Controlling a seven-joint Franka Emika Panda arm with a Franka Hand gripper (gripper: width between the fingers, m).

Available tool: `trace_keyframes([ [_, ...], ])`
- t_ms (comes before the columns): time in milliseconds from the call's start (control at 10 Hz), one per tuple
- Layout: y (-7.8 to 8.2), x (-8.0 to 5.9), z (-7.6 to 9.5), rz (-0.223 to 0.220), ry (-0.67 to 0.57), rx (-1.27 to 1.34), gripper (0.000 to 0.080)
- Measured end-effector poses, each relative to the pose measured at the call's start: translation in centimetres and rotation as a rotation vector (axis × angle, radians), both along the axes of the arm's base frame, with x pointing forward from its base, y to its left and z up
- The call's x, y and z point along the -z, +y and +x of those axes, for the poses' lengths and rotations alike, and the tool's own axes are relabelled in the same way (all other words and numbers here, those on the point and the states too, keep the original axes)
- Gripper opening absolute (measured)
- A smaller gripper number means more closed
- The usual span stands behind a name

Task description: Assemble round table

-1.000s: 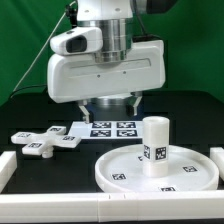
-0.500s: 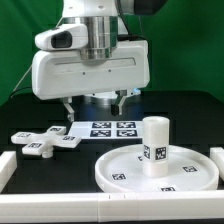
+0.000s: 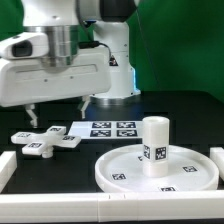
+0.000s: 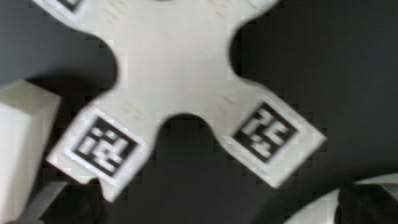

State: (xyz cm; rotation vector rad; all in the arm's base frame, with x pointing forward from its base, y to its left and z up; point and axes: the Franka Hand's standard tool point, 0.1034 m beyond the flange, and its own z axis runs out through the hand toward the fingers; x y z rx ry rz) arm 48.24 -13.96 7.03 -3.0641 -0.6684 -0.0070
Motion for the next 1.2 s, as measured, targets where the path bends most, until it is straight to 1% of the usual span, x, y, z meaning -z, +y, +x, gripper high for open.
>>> trace_keyframes([
  [100,0.3,0.0,0.1,0.001,0.000,-0.004,0.0649],
  [300,0.3,0.1,0.0,0.001,0.002,-0.004,0.0649],
  [400,0.2,0.2,-0.1,0.001,0.006,-0.014,0.0649],
  [500,-0.4,0.7,-0.4,0.001,0.018,-0.031,0.0649],
  [600,-0.9,1.2,-0.9,0.000,0.029,-0.022,0.0649],
  [800,-1.6,1.8,-1.7,0.004,0.045,-0.030,0.0649],
  [1200,-1.7,1.9,-1.7,0.005,0.045,-0.034,0.0649],
])
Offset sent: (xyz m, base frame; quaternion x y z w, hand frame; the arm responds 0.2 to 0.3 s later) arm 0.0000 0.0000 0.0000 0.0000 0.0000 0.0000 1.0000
